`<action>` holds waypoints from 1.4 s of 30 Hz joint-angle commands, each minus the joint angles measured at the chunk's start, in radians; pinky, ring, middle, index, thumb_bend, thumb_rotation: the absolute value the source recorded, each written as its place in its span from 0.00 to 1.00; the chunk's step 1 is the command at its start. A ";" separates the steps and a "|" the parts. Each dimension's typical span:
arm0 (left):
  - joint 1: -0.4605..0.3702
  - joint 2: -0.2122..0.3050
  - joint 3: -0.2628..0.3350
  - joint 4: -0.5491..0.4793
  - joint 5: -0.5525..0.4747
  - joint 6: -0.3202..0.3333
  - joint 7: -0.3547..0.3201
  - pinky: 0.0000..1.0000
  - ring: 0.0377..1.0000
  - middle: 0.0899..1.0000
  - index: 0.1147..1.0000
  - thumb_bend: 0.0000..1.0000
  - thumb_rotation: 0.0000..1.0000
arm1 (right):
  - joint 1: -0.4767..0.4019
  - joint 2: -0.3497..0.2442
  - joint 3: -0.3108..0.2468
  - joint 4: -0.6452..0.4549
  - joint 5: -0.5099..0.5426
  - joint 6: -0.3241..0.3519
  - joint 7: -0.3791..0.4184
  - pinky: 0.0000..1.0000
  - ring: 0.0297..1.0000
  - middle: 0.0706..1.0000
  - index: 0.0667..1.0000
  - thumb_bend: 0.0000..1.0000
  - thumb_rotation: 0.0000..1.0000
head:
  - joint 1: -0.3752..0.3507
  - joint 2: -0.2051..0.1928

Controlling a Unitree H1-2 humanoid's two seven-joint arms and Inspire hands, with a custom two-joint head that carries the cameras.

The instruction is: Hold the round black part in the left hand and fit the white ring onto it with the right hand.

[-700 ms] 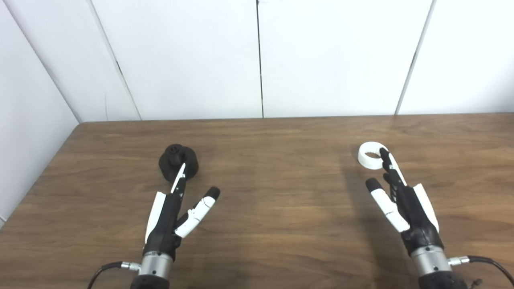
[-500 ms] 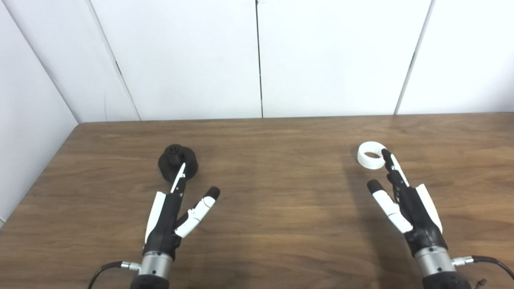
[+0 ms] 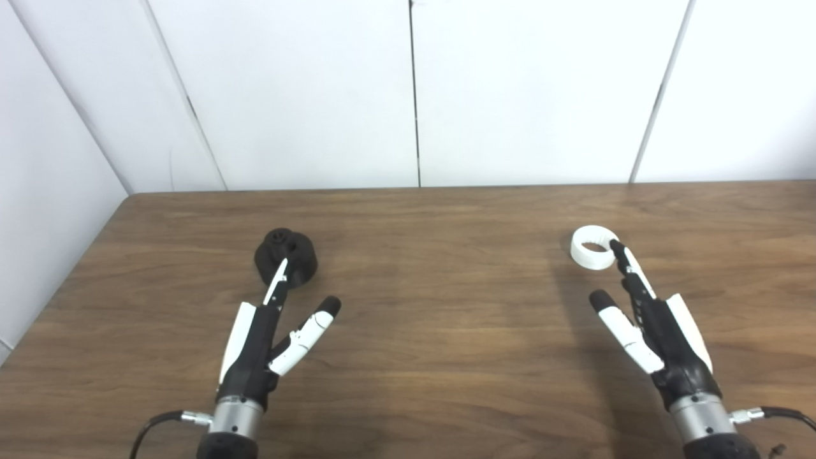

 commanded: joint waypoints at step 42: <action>-0.341 0.492 -0.071 0.311 0.293 0.003 -0.132 1.00 1.00 1.00 0.94 0.95 0.54 | -0.016 0.000 -0.014 0.010 0.004 -0.074 -0.017 1.00 1.00 1.00 0.99 0.70 0.90 | 0.046 -0.034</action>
